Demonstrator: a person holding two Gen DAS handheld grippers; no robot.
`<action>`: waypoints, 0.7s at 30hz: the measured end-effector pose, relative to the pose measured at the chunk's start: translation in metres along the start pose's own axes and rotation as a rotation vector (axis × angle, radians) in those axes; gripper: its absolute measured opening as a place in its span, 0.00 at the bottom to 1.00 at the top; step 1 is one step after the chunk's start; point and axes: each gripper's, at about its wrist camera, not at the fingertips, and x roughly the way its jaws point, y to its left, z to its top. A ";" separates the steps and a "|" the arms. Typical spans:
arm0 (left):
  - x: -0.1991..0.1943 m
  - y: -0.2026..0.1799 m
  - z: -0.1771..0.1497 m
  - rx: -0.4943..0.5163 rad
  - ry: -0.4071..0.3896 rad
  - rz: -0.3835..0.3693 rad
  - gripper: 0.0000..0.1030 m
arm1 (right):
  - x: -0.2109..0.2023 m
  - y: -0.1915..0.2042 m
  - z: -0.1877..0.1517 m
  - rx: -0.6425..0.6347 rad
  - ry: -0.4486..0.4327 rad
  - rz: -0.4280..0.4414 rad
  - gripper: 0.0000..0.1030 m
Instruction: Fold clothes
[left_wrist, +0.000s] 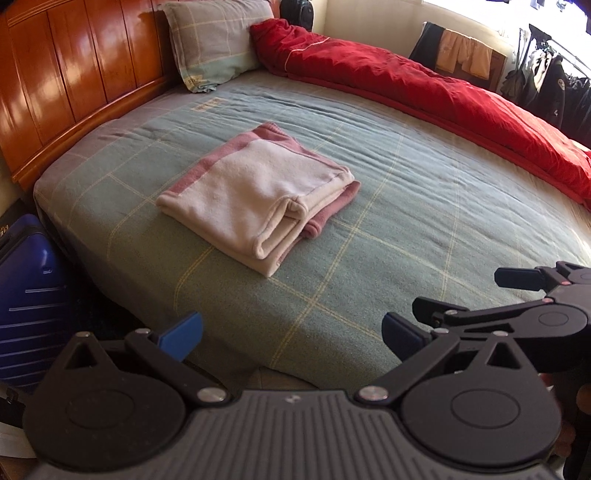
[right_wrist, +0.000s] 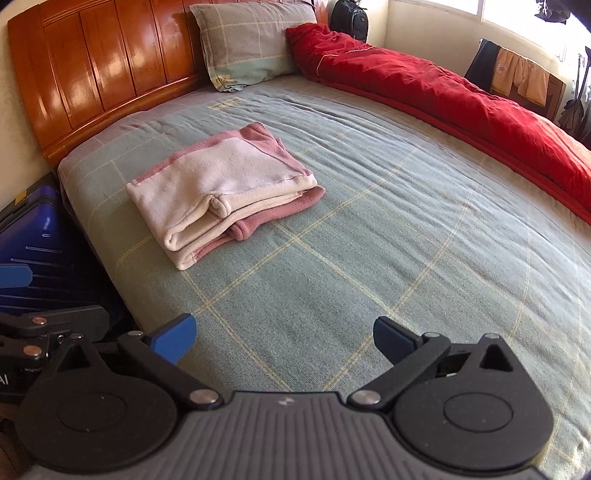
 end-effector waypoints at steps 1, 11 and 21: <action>0.000 0.001 -0.001 -0.006 0.007 0.001 0.99 | 0.001 0.001 -0.001 -0.002 0.006 0.002 1.00; 0.006 0.013 -0.007 -0.050 0.053 -0.018 0.99 | 0.007 0.009 -0.005 -0.032 0.038 0.026 1.00; 0.012 0.015 -0.006 -0.055 0.087 -0.021 0.99 | 0.014 0.008 -0.003 -0.027 0.058 0.042 1.00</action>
